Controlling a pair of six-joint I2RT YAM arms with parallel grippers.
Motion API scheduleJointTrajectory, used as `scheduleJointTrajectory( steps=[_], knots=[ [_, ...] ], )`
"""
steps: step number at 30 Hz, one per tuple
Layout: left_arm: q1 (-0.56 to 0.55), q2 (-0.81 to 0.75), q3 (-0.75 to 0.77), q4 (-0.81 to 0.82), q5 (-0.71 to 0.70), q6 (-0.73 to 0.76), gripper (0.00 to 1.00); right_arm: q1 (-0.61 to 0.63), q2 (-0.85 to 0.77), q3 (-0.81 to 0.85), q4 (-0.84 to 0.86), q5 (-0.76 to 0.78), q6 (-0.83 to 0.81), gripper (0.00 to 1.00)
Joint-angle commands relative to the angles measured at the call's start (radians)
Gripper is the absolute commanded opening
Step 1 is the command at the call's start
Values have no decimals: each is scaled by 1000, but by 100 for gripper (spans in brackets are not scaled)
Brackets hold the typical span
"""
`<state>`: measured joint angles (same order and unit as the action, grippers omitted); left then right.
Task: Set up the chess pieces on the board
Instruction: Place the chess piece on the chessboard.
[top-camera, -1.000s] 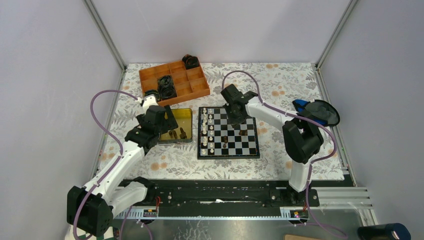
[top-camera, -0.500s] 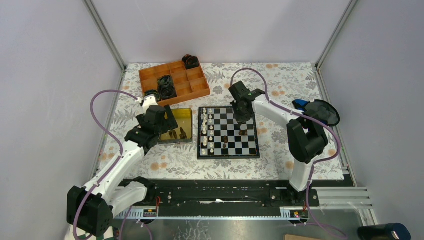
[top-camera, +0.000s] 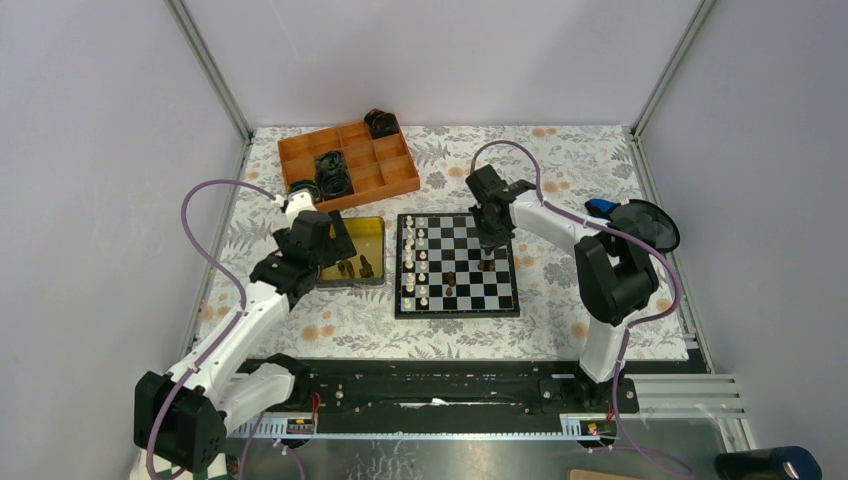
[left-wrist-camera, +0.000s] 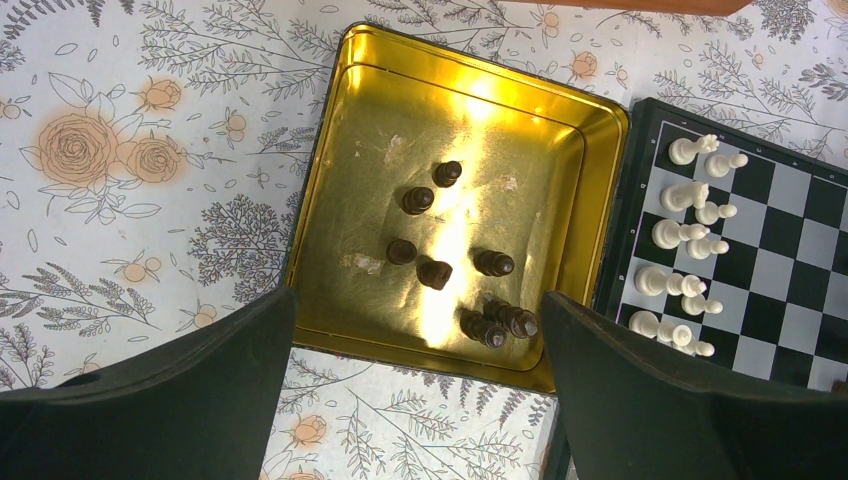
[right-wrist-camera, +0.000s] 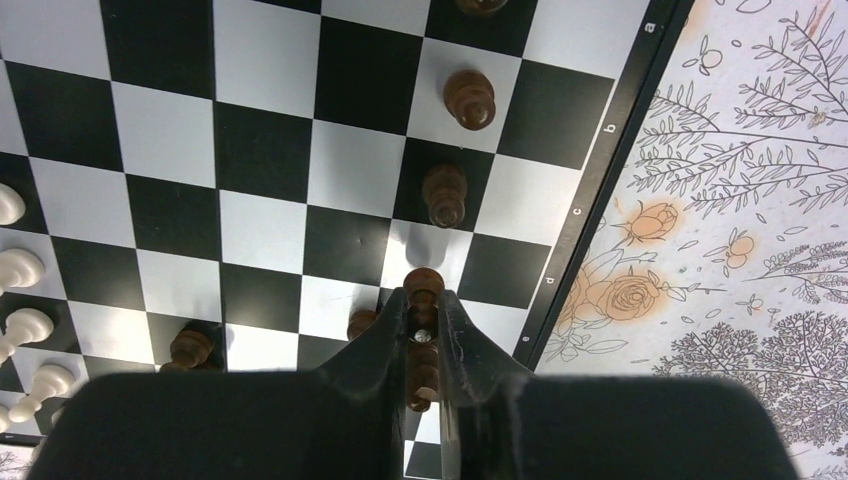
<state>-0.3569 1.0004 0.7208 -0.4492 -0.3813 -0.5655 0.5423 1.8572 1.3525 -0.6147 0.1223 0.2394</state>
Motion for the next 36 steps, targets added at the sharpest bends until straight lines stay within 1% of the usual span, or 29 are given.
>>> scheduleJointTrajectory(
  steps=[1,10,20,22,26,29,31,36],
  knots=[
    [7,5,-4,30,-7,17,99,-13,-8,-7,26,9,-7,8],
    [7,6,-6,30,-7,16,99,-17,13,-12,43,-6,-8,8],
    [7,7,-6,30,-6,16,99,-19,23,-25,52,-10,-7,13],
    [7,6,-5,29,-7,17,99,-21,25,-26,53,-10,-9,17],
    [7,5,-6,29,-6,16,99,-21,25,-30,55,-15,-11,31],
    [7,6,-6,28,-6,15,99,-22,18,-28,55,-16,-12,39],
    [7,6,-6,29,-7,15,99,-21,11,-24,52,-16,-14,42],
    [7,3,-6,27,-7,15,99,-22,-9,-6,37,-10,-18,44]
  ],
)
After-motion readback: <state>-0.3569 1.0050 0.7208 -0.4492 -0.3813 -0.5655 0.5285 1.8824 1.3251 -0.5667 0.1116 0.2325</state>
